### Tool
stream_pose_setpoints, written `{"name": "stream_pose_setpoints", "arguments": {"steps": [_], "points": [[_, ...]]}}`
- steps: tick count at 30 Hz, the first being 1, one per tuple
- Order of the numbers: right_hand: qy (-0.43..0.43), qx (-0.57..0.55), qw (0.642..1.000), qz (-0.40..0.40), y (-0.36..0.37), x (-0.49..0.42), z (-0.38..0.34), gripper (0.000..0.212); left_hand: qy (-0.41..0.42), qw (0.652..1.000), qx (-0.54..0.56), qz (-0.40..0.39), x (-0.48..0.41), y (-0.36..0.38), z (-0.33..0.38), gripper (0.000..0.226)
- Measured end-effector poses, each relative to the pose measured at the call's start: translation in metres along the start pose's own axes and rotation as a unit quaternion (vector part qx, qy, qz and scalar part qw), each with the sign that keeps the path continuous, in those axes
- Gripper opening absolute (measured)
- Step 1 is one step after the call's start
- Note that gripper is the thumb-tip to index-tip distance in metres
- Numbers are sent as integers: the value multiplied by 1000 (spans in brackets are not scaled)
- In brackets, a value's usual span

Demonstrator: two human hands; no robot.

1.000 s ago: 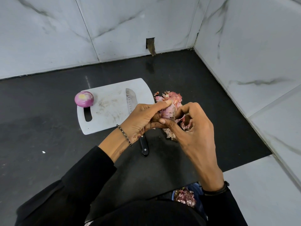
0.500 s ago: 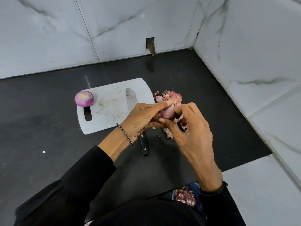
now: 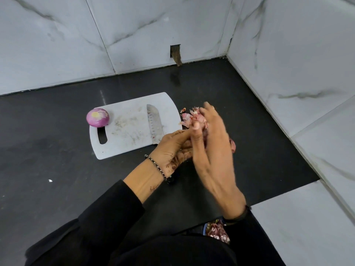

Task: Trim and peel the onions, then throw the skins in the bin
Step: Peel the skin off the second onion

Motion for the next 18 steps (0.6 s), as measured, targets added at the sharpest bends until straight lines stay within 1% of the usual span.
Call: {"name": "stream_pose_setpoints", "arguments": {"steps": [1,3,4,5,7,9,12,14,16,18], "points": [[21,10,999,-22,10,0,0,60,-9,1000,20,4,-1,1,-5,61],[51,40,997,-39,23,-2,5,71,-14,998,37,44,0,2,-12,26],[60,49,996,-37,26,-3,8,73,-10,997,37,63,-1,1,-16,16],[71,46,996,-35,28,-5,11,73,-2,996,43,74,-2,-2,-18,19],[99,17,994,-34,29,-7,15,71,18,995,74,67,-3,-5,-20,24],[123,-6,992,-38,29,-9,18,68,26,993,102,46,-2,-4,-21,23],[140,-35,989,-28,19,-18,15,60,23,993,113,21,1,-1,-19,18],[204,-72,976,-39,12,-24,23,65,11,995,94,-9,4,3,-18,15],[266,-109,955,-71,11,-30,40,71,8,997,66,-39,6,5,-18,25],[309,-197,927,-79,16,-32,51,72,13,997,54,-58,10,5,-15,33]]}}
Point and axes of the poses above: each hand's wrist, its own x-axis away from the middle knuckle, its own y-axis out of the palm, z = x × y, the point moved 5 cm from there along -x, towards the middle knuckle, and after that the axes turned 10 degrees about -y, right-handed, at the moved point
